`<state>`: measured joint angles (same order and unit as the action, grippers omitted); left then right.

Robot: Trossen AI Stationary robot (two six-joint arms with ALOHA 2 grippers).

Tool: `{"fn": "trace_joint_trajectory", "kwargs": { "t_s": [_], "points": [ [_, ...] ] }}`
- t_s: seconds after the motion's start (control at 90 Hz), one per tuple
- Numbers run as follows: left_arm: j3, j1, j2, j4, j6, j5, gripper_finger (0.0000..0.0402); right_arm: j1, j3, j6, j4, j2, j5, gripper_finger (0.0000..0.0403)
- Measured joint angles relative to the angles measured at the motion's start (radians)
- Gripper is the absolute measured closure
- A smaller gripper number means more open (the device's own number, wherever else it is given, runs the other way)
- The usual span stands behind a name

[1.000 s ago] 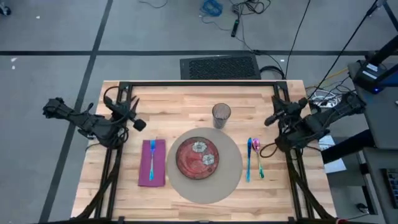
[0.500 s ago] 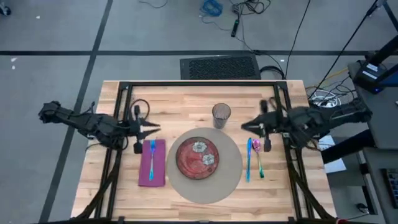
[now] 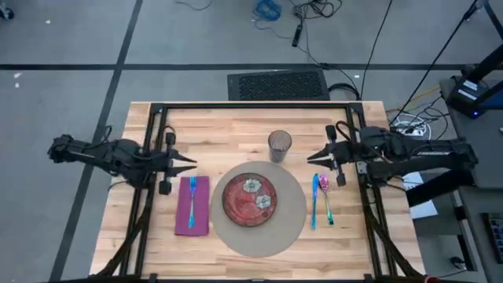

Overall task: Set table place
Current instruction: Return to Home Position

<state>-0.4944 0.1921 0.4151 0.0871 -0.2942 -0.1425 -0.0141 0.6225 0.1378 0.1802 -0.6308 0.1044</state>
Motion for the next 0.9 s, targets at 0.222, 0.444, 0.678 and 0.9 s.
{"fn": "trace_joint_trajectory", "kwargs": {
  "t_s": [0.222,0.444,0.678,0.9],
  "points": [
    [0.131,-0.101,-0.084,-0.005,0.071,0.01,0.0352,-0.034,-0.203,-0.061,-0.191,0.086,0.003,0.0378],
    [0.263,-0.162,-0.153,-0.147,0.144,0.086,0.0352,-0.046,-0.339,-0.094,-0.402,0.101,0.005,0.0378],
    [0.37,-0.206,-0.187,-0.188,0.173,0.087,0.0352,-0.055,-0.418,-0.112,-0.454,0.101,-0.003,0.0378],
    [0.413,-0.234,-0.187,-0.207,0.184,0.164,0.0352,-0.092,-0.464,-0.093,-0.459,0.101,-0.008,0.0378]
  ]
}}
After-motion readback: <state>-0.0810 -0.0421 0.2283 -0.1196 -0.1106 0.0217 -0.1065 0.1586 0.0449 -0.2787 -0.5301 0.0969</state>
